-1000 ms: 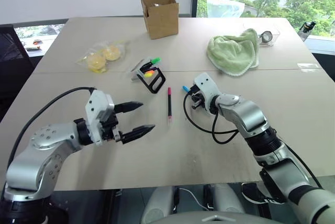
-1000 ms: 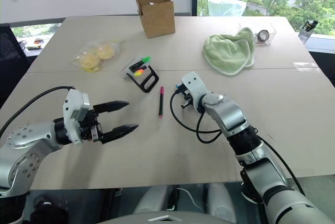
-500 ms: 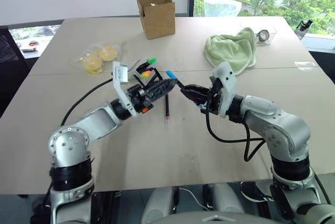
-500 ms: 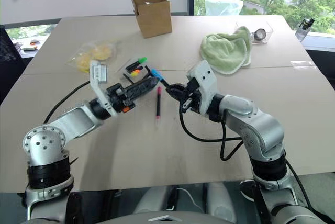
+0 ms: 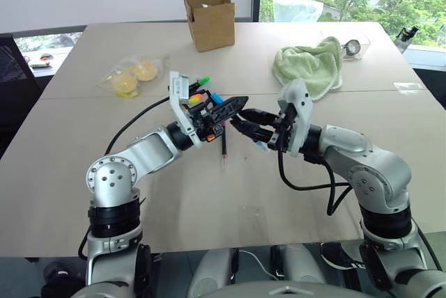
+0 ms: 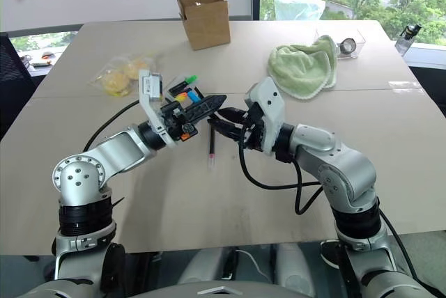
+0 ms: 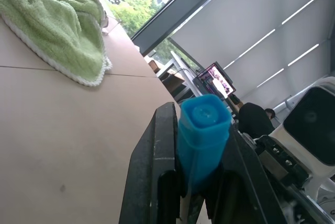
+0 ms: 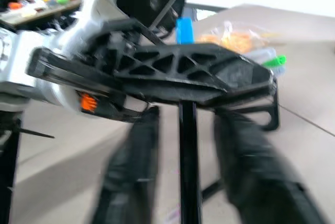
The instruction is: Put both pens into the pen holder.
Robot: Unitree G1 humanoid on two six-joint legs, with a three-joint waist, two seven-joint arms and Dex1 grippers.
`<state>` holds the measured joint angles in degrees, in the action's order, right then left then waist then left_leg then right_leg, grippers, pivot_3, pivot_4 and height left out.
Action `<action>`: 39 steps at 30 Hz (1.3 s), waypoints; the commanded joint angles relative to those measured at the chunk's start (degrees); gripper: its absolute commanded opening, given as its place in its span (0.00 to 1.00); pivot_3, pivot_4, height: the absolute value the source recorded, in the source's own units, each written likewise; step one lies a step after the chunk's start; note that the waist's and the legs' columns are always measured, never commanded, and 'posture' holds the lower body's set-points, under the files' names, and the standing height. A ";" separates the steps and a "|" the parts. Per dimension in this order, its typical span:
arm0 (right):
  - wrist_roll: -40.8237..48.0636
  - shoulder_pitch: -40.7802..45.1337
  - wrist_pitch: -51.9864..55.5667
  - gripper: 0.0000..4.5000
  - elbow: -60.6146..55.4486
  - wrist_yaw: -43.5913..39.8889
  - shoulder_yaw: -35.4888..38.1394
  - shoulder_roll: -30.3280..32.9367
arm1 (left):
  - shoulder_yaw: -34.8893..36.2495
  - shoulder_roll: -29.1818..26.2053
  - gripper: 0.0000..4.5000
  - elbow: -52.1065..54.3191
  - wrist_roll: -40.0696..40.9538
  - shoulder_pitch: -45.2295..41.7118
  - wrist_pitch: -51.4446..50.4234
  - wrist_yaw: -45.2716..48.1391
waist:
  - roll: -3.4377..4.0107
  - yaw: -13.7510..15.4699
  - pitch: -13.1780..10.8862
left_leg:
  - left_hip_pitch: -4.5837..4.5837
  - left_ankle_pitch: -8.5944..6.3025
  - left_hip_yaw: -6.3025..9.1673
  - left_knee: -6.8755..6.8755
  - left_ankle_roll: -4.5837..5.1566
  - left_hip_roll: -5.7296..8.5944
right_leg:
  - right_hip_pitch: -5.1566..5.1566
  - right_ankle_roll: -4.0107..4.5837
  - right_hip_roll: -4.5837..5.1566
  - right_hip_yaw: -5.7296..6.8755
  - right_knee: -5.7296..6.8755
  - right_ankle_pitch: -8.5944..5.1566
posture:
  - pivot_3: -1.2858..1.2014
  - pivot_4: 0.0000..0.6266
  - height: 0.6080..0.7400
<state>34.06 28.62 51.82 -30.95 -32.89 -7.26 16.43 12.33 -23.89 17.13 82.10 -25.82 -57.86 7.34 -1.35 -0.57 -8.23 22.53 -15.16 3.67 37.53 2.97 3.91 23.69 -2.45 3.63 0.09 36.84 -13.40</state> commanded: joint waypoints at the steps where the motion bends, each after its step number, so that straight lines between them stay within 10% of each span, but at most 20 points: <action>1: 1.49 -3.63 -2.90 0.69 -5.17 -4.68 4.94 7.38 | -0.13 -5.52 0.00 5.43 -7.62 -4.16 3.59 4.22 | -0.01 0.45 -0.01 | 0.01 0.00 0.01 0.00 0.00 0.02 | 0.01 0.00 0.02 0.02 -0.01 0.00 | 0.52 0.24 1.00; 4: 2.29 -7.28 -4.89 1.00 -8.13 -8.28 9.45 14.91 | -2.58 -12.05 0.00 10.30 -16.94 -7.01 7.21 9.79 | 0.02 0.85 -0.05 | 0.07 0.00 0.02 0.00 0.01 0.06 | 0.00 0.00 0.05 0.03 -0.06 0.00 | 0.52 0.24 1.00; 13: 2.37 -13.33 -9.63 1.00 -12.25 -11.64 16.67 26.47 | -18.06 -27.54 0.00 18.68 -52.55 -15.71 19.84 15.50 | 0.02 1.17 -0.06 | 0.02 0.00 -0.09 -0.16 0.00 -0.04 | -0.01 0.00 -0.02 -0.08 -0.11 -0.01 | 0.52 0.24 1.00; 25: 0.19 -13.78 -11.46 1.00 -11.24 -9.77 16.55 29.51 | -29.41 -22.96 0.00 7.83 -81.50 -15.23 31.05 15.80 | -0.05 1.46 -0.10 | 0.13 -0.01 -0.06 -0.09 0.01 -0.04 | 0.00 -0.01 0.00 -0.03 -0.13 0.00 | 0.52 0.24 1.00; 39: 1.17 -14.06 -12.53 1.00 -13.62 -7.44 18.66 29.66 | -27.19 -14.90 0.00 -0.78 -85.84 -13.06 30.51 19.68 | -0.06 1.49 -0.10 | 0.14 -0.01 -0.01 -0.01 0.02 -0.04 | -0.02 -0.02 0.01 0.03 -0.08 0.00 | 0.52 0.24 1.00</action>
<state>34.59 14.60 40.55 -42.59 -40.76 9.53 45.60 -17.13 -39.46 16.51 -3.34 -38.24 -27.14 26.71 -1.41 0.91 -8.33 22.67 -15.17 3.66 37.53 2.99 3.87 23.67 -2.47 3.64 0.12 36.76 -13.40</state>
